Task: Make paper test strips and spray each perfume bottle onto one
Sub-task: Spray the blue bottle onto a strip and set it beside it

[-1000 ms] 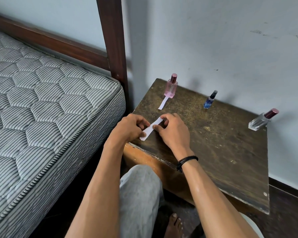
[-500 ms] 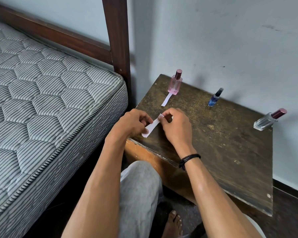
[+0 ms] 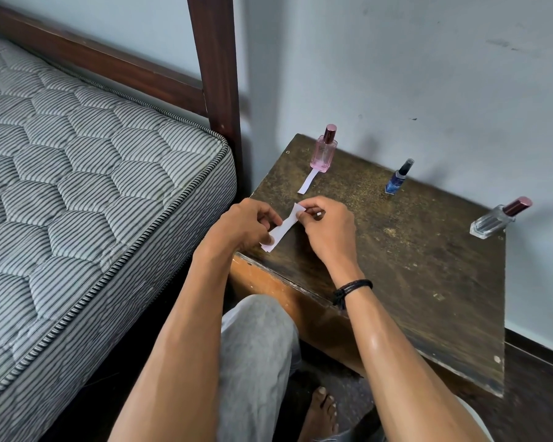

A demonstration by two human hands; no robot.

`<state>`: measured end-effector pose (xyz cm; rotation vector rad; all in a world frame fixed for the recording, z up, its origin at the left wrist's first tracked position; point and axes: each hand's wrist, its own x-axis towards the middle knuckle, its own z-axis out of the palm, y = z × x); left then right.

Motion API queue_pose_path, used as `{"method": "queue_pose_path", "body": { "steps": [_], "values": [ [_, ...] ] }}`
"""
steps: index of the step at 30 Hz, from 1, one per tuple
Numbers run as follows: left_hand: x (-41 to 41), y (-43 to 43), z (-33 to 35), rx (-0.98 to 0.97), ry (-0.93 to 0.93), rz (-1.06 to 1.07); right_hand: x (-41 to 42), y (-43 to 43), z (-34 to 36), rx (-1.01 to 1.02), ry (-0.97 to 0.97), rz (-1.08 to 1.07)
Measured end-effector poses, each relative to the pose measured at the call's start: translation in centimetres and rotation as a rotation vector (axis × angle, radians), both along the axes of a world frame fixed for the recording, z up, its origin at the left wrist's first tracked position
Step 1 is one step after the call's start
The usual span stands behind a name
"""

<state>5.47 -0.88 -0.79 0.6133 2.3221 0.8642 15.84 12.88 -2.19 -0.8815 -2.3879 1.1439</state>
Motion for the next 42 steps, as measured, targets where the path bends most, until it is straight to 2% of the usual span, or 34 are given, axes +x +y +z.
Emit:
{"method": "queue_pose_path", "body": {
  "steps": [22,42],
  "values": [
    [0.32,-0.02,0.63,-0.002,0.001,-0.004,0.06,-0.31,-0.11,0.078,0.064,0.042],
    [0.09,-0.25,0.55,0.047,-0.043,-0.009,0.27,0.34,-0.59,0.269,0.026,0.150]
  ]
}}
